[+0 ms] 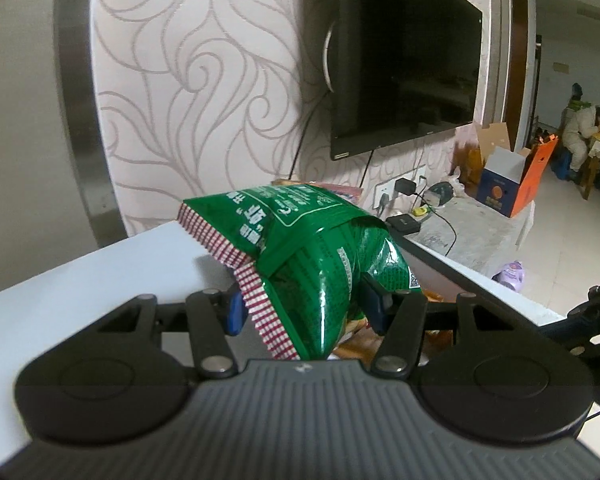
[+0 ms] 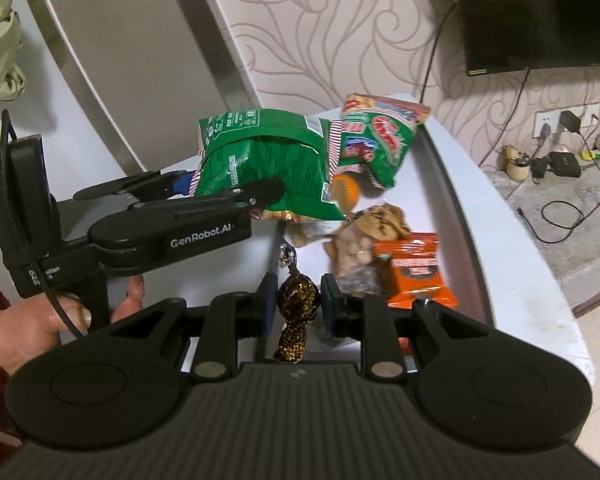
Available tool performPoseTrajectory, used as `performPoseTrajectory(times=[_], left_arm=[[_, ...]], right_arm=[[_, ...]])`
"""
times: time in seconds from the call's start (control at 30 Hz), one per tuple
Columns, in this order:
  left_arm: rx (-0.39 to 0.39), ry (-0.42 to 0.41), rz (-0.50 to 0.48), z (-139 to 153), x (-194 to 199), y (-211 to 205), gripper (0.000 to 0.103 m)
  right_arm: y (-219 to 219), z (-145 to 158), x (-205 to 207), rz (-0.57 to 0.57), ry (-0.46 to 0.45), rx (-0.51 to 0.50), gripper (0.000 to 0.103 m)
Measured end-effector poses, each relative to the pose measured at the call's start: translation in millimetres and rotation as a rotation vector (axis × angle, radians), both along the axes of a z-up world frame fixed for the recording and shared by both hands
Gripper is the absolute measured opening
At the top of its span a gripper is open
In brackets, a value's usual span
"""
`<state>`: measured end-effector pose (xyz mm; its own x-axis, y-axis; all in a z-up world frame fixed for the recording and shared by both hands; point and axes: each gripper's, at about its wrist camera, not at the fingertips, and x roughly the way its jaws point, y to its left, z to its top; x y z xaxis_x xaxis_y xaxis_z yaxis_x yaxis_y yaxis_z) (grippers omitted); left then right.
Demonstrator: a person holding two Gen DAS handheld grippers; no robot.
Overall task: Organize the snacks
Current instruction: 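Carry the green bag and the chocolate over the white box with both tools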
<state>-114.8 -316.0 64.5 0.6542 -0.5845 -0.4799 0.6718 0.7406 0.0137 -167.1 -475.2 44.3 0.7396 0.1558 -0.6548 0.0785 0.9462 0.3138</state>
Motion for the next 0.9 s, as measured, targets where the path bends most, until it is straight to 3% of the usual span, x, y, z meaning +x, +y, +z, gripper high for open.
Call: performPoseTrajectory(times=[0.9], left_arm=[[-0.017, 0.052, -0.009, -21, 17, -57, 0.059]], right_arm=[[-56, -8, 9, -0.006, 0.037, -0.035, 0.027]])
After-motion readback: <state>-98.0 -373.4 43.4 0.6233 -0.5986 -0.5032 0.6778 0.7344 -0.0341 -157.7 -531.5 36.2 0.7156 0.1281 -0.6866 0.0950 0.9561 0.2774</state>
